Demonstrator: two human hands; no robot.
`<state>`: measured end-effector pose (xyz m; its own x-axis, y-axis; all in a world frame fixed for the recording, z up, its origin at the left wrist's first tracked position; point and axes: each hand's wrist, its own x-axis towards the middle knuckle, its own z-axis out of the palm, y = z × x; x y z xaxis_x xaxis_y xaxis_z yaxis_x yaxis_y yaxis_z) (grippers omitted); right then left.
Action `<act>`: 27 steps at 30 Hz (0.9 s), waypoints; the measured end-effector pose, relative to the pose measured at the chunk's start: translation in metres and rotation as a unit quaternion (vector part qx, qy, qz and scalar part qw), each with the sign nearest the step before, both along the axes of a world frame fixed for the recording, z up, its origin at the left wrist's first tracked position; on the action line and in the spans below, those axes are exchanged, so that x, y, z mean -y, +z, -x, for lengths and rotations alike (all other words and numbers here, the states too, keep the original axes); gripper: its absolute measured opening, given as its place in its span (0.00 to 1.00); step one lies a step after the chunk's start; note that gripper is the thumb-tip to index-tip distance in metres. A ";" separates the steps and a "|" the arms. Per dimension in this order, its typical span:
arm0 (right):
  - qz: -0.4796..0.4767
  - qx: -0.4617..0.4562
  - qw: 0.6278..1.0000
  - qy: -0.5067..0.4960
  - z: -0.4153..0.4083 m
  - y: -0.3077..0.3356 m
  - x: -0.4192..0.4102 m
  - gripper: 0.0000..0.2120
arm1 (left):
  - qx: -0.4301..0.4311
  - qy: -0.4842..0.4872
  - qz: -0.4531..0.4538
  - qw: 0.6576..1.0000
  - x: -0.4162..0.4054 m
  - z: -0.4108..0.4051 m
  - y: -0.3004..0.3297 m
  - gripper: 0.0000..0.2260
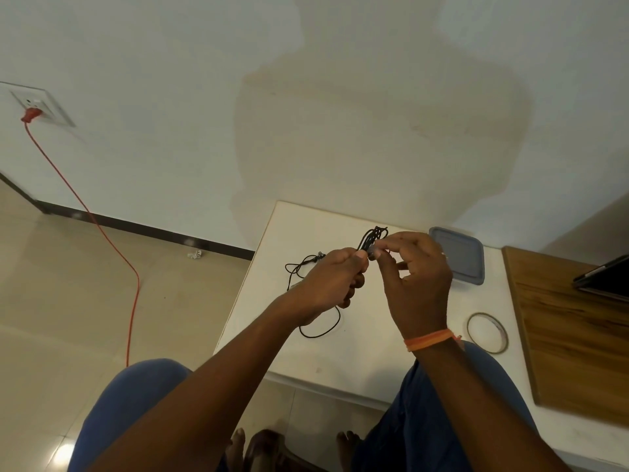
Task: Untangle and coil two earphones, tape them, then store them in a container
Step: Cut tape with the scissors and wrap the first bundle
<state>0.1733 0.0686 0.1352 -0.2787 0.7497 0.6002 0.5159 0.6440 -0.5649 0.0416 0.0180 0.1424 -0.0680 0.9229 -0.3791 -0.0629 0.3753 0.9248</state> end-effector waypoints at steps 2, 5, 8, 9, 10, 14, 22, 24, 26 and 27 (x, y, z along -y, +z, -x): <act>-0.046 0.051 0.998 0.004 -0.004 0.000 -0.002 0.06 | -0.006 0.009 0.010 1.000 -0.001 0.000 0.000 0.13; -0.103 0.128 0.986 0.030 -0.011 0.001 -0.005 0.09 | -0.001 0.018 0.030 0.999 -0.002 0.001 0.001 0.13; -0.154 0.173 0.972 0.047 -0.018 0.005 -0.011 0.10 | 0.028 0.026 0.050 0.998 -0.002 0.006 0.003 0.11; -0.167 0.180 0.968 0.048 -0.020 0.007 -0.013 0.09 | 0.039 0.022 0.055 0.997 -0.002 0.008 0.004 0.11; -0.170 0.178 0.968 0.052 -0.021 0.009 -0.016 0.08 | 0.054 0.016 0.058 0.997 -0.001 0.010 0.005 0.11; -0.004 0.079 0.994 0.074 -0.020 0.009 -0.012 0.15 | 0.089 -0.003 0.057 0.994 0.000 0.013 0.006 0.13; 0.358 -0.133 0.918 0.109 -0.012 0.004 -0.011 0.07 | -0.019 -0.011 0.020 1.000 -0.002 0.007 -0.001 0.12; 0.366 -0.125 0.916 0.109 -0.012 0.002 -0.011 0.05 | -0.035 -0.015 0.009 0.999 -0.002 0.007 -0.002 0.13; 0.392 -0.130 0.904 0.109 -0.012 0.002 -0.011 0.03 | -0.050 -0.013 0.001 0.999 -0.002 0.007 -0.003 0.14; 0.407 -0.135 0.897 0.109 -0.012 0.003 -0.011 0.03 | -0.060 -0.014 -0.003 0.998 -0.002 0.008 -0.003 0.14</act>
